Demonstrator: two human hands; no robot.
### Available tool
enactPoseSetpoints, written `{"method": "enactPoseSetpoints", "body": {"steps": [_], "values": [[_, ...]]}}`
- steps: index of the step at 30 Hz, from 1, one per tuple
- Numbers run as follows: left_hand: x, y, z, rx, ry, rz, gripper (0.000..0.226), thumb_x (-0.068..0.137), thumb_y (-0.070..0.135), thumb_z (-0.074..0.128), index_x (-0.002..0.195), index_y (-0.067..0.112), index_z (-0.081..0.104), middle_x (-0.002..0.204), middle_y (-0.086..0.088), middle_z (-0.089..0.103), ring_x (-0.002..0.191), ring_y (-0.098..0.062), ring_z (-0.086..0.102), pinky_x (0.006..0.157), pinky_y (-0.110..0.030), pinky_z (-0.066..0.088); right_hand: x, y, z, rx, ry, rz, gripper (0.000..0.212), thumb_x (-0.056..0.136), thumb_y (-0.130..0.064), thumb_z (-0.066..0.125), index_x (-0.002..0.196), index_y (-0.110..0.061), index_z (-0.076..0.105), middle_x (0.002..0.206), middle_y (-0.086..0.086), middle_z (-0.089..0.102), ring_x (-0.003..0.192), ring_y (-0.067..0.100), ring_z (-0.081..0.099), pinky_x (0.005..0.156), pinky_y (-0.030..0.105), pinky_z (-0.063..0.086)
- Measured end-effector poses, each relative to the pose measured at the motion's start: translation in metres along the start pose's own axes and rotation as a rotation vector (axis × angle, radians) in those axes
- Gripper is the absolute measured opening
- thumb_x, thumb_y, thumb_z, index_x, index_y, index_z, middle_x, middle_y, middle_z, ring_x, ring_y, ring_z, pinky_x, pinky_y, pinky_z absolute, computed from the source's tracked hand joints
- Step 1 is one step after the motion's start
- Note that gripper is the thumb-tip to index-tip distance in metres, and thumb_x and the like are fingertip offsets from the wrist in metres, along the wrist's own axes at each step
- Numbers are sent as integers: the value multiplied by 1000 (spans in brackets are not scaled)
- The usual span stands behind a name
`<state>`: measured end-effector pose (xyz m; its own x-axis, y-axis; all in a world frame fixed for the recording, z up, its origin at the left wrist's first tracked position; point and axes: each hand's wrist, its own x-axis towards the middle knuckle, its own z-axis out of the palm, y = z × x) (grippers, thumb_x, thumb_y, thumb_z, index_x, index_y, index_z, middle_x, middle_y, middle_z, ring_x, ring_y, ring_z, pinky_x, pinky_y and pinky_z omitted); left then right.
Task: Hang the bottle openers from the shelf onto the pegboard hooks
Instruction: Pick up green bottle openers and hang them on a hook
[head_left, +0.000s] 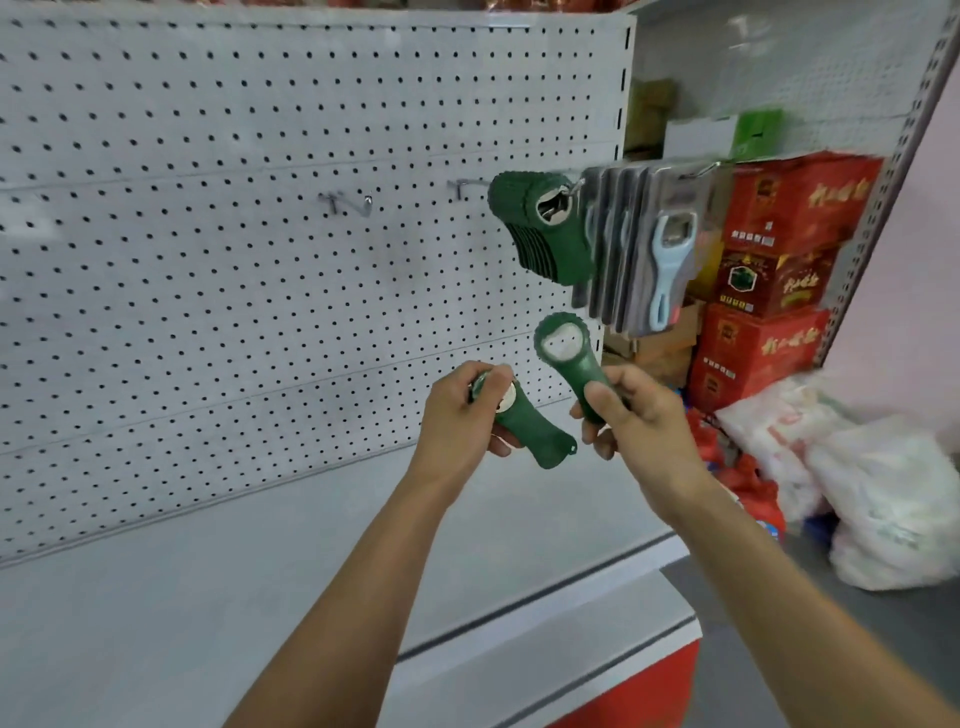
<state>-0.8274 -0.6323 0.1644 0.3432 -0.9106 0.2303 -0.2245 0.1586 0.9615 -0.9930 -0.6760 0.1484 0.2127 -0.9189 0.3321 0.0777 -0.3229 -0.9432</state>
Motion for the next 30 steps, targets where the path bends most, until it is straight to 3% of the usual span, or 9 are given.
{"method": "enactPoseSetpoints", "body": {"steps": [8,15,20,24,30], "values": [[11,33,35,26,182,57,20,97,24,54,94,6,63,71,-1,64,47,-12,61,40,-25,44,59,-47,-31,73,-122,-138,11,97,-8,51,90,-13,58,71,4,64,54,14,52,44,23,38],[9,42,49,29,265,50,17,97,23,54,87,12,63,73,-6,66,47,-18,62,41,-27,41,94,-75,-36,67,-161,-172,9,98,-10,50,94,-12,58,71,5,63,45,6,49,41,17,36],[9,47,52,41,309,52,19,97,23,53,88,9,62,74,-10,68,44,-18,59,38,-22,36,106,-77,-33,58,-198,-121,12,97,-13,52,89,-19,60,72,4,65,57,15,53,49,27,41],[12,49,52,63,341,59,21,98,25,53,86,9,62,71,-6,64,41,-15,51,40,-13,33,112,-75,-31,37,-217,-89,11,96,-12,53,90,-17,61,71,5,65,56,16,52,48,28,40],[14,50,55,43,344,76,19,99,24,51,88,13,61,75,-9,65,43,-13,54,42,-26,36,112,-64,-31,25,-252,-58,10,97,-11,52,91,-15,60,71,5,65,54,17,53,46,25,41]]}}
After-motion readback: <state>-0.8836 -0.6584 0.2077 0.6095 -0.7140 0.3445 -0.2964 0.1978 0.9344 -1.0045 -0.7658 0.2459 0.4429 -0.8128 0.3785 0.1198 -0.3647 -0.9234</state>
